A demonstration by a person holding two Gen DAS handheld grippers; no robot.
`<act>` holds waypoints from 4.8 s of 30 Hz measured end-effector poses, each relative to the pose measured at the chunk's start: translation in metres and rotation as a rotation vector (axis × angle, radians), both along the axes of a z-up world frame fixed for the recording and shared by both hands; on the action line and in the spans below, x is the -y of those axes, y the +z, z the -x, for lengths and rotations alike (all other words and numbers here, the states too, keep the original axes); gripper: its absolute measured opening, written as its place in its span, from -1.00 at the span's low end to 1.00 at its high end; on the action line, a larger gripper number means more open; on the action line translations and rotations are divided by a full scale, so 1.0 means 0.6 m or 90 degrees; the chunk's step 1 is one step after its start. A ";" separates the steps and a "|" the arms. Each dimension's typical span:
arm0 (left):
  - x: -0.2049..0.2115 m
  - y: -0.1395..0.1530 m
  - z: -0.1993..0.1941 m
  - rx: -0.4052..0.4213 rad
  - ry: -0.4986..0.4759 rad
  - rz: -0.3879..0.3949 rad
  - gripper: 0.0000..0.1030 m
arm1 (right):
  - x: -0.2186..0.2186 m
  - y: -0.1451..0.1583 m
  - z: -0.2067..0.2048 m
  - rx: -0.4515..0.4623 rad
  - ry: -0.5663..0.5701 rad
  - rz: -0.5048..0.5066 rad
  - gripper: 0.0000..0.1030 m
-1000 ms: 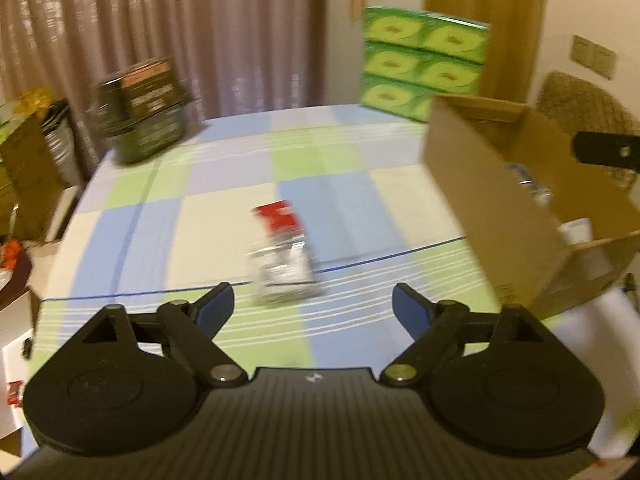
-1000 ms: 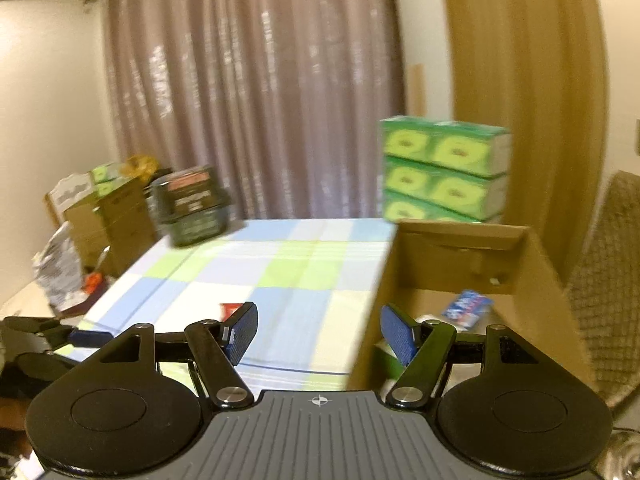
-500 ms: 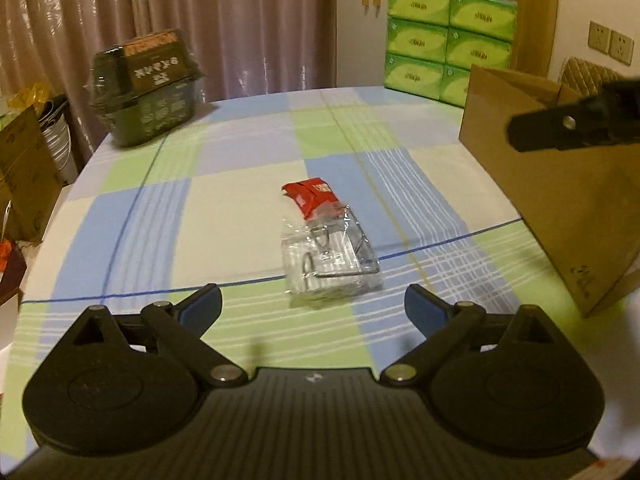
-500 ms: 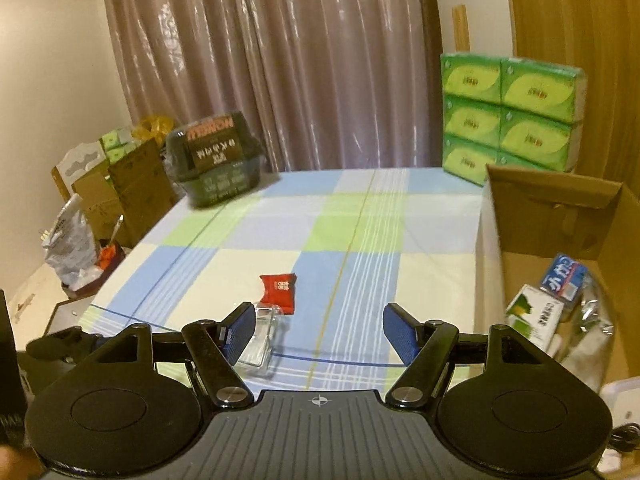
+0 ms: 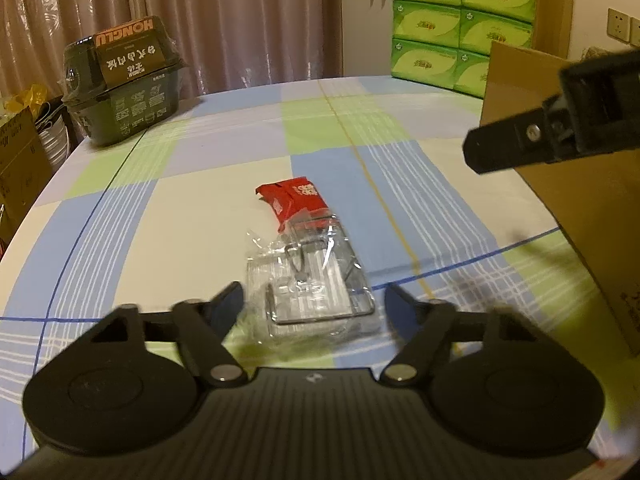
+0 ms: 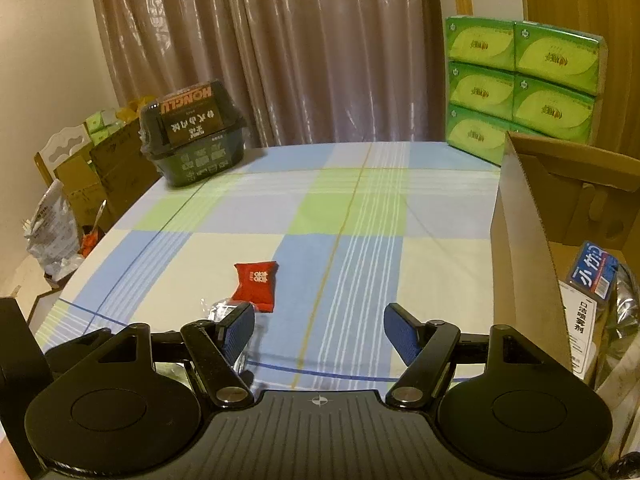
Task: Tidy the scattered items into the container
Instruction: 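Move both grippers back toward the red packet and clear plastic rack, then grasp the red packet with right gripper while left gripper grasps the clear rack, then carry the red packet and clear rack over the cardboard box, then open both grippers to drop the packet and rack into the box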
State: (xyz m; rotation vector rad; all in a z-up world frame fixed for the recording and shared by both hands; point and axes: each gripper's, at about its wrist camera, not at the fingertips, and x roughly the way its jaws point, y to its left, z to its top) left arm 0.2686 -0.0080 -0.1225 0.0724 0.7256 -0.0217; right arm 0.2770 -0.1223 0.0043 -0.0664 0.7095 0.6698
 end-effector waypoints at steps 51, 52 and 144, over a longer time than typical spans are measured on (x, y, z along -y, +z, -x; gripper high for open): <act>-0.155 0.028 0.036 -0.055 0.059 0.025 0.01 | -0.193 -0.118 -0.073 0.034 0.062 0.091 -0.49; -0.153 0.029 0.036 -0.052 0.057 0.024 0.00 | -0.184 -0.115 -0.069 0.034 0.058 0.089 -0.49; 0.368 0.253 0.103 0.058 -0.205 0.064 0.25 | 0.428 0.161 0.095 0.082 -0.224 -0.034 -0.49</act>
